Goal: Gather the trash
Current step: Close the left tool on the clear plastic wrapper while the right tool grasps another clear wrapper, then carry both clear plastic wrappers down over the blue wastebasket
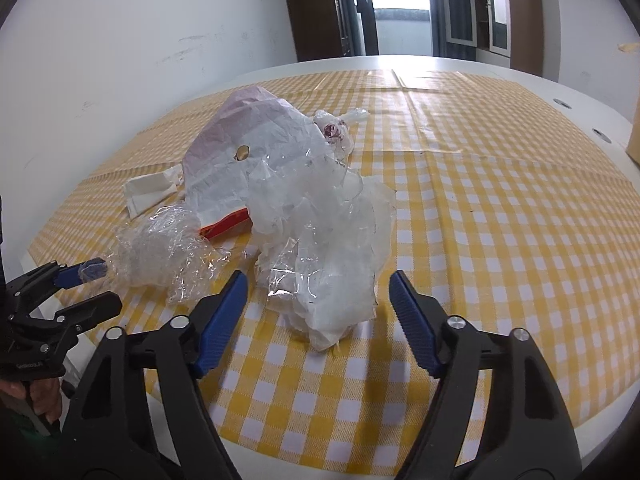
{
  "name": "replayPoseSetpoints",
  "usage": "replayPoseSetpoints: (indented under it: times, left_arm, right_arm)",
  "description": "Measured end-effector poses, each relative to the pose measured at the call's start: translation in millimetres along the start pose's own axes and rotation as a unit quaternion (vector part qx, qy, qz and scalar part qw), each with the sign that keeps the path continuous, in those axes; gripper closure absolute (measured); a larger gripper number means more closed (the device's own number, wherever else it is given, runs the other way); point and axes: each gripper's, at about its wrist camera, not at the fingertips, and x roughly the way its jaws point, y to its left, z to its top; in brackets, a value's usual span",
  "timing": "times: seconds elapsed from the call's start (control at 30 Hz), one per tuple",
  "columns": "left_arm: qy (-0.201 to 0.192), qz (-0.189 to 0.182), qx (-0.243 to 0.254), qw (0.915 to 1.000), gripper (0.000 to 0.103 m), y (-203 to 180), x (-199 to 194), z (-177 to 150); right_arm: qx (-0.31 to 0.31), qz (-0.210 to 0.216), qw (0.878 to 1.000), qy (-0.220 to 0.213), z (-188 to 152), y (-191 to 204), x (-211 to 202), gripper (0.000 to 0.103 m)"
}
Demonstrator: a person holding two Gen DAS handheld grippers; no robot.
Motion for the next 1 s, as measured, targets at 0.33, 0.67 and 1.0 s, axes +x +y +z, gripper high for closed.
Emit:
replayPoseSetpoints:
  times: [0.33,0.67,1.0]
  left_arm:
    - [0.000,-0.007,0.002,1.0000,0.075,-3.1,3.0,-2.3]
    - [-0.034,-0.014,-0.019,0.9991,0.092,-1.7,-24.4,-12.2]
    - [-0.064,-0.011,-0.041,0.9970,0.094,5.1,-65.7,-23.4]
  right_arm:
    - [-0.015,0.000,1.000,0.002,-3.6,9.5,-0.5,0.060]
    - [-0.022,0.002,1.000,-0.013,-14.0,12.6,-20.2,0.093]
    - [-0.021,0.008,0.999,-0.034,-22.8,19.6,-49.8,0.095]
